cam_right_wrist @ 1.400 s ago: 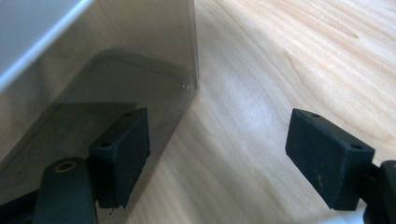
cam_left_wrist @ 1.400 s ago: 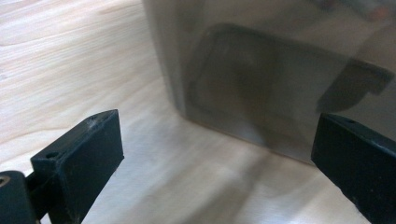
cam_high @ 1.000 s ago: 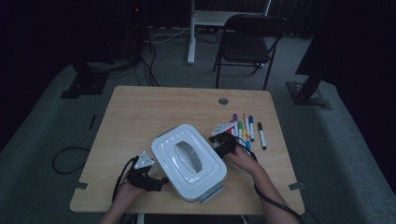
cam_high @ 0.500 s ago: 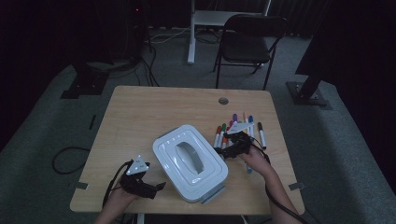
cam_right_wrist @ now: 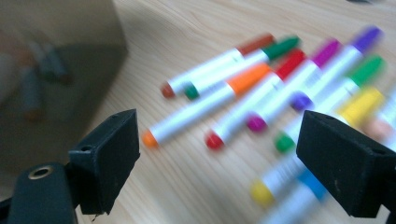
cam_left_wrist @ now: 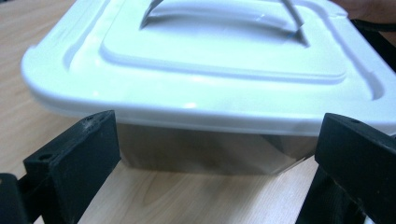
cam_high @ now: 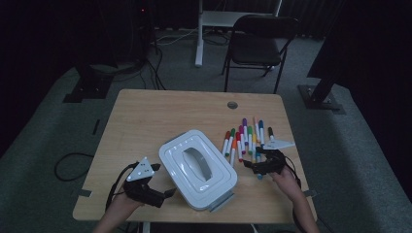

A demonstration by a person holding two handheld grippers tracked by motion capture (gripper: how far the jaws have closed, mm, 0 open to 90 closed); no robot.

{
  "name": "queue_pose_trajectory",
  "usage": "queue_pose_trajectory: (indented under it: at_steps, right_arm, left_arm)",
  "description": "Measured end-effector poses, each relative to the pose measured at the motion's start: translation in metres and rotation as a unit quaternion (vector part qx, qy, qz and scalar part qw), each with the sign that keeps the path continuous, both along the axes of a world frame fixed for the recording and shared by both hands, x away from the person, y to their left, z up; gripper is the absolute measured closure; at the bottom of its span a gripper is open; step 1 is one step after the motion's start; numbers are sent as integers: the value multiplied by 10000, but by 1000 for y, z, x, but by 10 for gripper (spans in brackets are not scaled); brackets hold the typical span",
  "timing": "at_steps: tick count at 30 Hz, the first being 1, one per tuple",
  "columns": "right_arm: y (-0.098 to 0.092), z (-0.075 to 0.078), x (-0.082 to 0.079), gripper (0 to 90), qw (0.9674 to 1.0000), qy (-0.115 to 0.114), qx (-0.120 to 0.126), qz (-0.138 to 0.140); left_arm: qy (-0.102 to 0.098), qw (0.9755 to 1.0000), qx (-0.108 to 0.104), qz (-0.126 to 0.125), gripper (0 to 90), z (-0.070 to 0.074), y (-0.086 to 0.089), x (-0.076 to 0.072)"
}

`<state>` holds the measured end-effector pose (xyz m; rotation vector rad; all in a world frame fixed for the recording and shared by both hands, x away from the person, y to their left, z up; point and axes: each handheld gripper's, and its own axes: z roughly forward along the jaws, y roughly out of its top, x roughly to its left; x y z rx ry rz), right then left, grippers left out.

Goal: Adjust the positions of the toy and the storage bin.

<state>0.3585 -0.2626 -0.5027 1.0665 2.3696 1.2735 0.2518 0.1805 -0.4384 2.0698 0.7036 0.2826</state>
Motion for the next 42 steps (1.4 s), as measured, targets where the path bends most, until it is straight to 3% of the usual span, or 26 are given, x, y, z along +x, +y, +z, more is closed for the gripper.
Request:
queue_pose_trajectory:
  at_steps: [2, 4, 6, 9, 15, 18, 20, 26, 28, 30, 33, 37, 42]
  right_arm:
    - [-3, -1, -2, 131, 10000, 2, -11, -38]
    - [-23, -10, -13, 132, 9993, 80, 26, -353]
    - [-32, -14, -20, 133, 9988, 88, 74, -469]
    - [-42, -20, -31, 133, 9980, 109, 88, -623]
    - [-48, -32, -51, 138, 9971, 249, -150, -700]
    - [-51, -39, -59, 138, 9967, 328, -225, -704]
    - [-53, -43, -62, 138, 9961, 321, -232, -784]
    - [-52, -47, -64, 135, 9949, 311, -366, -886]
    - [-51, -47, -65, 136, 9947, 278, -432, -892]
    - [-49, -47, -66, 136, 9942, 251, -512, -911]
    - [-48, -47, -66, 136, 9940, 216, -578, -907]
    - [-48, -47, -66, 136, 9935, 213, -609, -933]
    - [-44, -48, -68, 133, 9922, 139, -821, -932]
  left_arm:
    - [-14, 10000, -18, -30, 6, 3, -3, 1]
    - [-23, 10000, -42, -14, 6, 8, -8, 4]
    - [17, 9999, -117, 9, 6, 10, -11, 6]
    - [-13, 10000, -46, -64, 6, 12, -17, 7]
    - [99, 9999, 52, -125, 6, 15, -31, 12]
    - [266, 9993, -20, -248, 6, 18, -37, 15]
    - [318, 9989, -88, -346, 7, 21, -41, 15]
    - [418, 9978, 7, -523, 8, 26, -62, 21]
    - [473, 9979, 119, -429, 17, 26, -70, 24]
    - [474, 9983, 218, -277, 82, 25, -77, 28]
    - [578, 9977, 146, -322, 82, 25, -84, 33]
    - [565, 9977, 223, -312, 82, 23, -94, 37]
    - [551, 9978, 227, -299, 87, 22, -100, 39]
